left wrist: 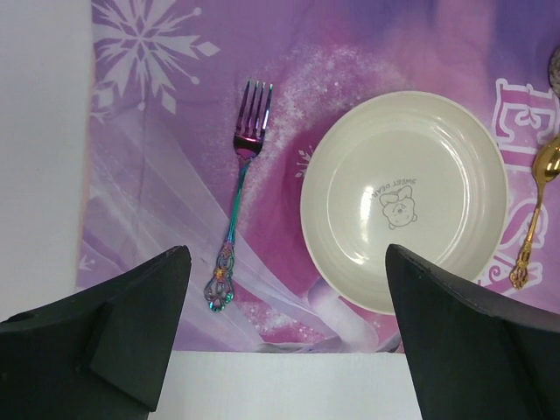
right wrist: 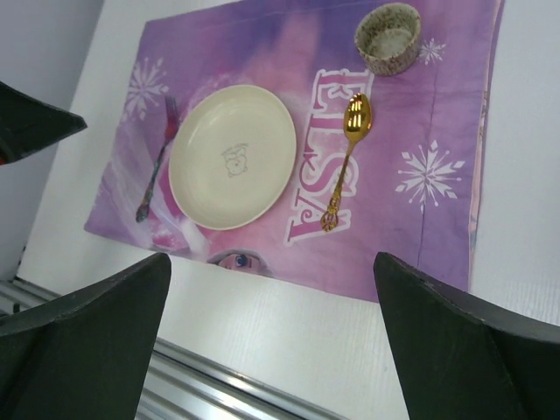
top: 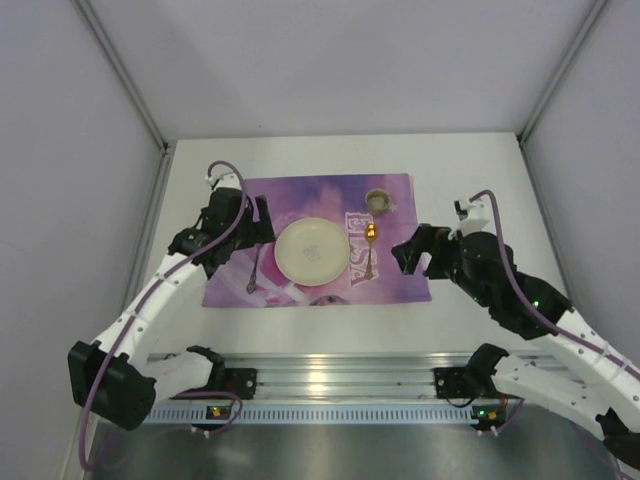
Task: Set the dinner table for one person
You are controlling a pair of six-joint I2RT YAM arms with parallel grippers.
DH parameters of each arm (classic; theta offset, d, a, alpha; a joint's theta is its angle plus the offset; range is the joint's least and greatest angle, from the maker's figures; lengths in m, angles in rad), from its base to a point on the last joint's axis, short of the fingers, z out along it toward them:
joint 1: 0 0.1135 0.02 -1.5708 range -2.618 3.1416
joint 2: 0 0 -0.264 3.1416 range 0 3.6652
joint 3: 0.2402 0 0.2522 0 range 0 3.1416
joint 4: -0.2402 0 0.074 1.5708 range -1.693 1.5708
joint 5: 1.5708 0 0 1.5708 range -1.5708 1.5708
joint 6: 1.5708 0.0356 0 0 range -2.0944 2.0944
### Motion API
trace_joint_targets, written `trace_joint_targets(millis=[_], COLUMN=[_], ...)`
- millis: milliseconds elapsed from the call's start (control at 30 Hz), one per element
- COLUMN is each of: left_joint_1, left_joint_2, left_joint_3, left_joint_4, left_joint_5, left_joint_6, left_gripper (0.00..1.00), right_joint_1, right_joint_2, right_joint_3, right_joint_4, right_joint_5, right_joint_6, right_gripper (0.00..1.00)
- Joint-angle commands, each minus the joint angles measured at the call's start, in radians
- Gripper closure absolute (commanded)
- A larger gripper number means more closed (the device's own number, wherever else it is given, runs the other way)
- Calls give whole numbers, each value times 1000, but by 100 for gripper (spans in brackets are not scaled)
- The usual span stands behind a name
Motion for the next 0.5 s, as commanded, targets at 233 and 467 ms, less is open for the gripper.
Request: trace_joint_targets(millis=[233,467], left_joint_1=[1,1], left_joint_2=[-143,-276], left_joint_3=[19,-30], left_joint_4=[-46,-17], left_joint_5=[-113,-157], left_joint_6=[39,94], left_gripper=[2,4], right_joint_1=[5,5], right_joint_2=[-159,-230], right_joint_3=[77,106], right_joint_4=[-141,-181], right_joint_5=[-8,7], right_joint_6=[55,44], right_gripper=[0,0])
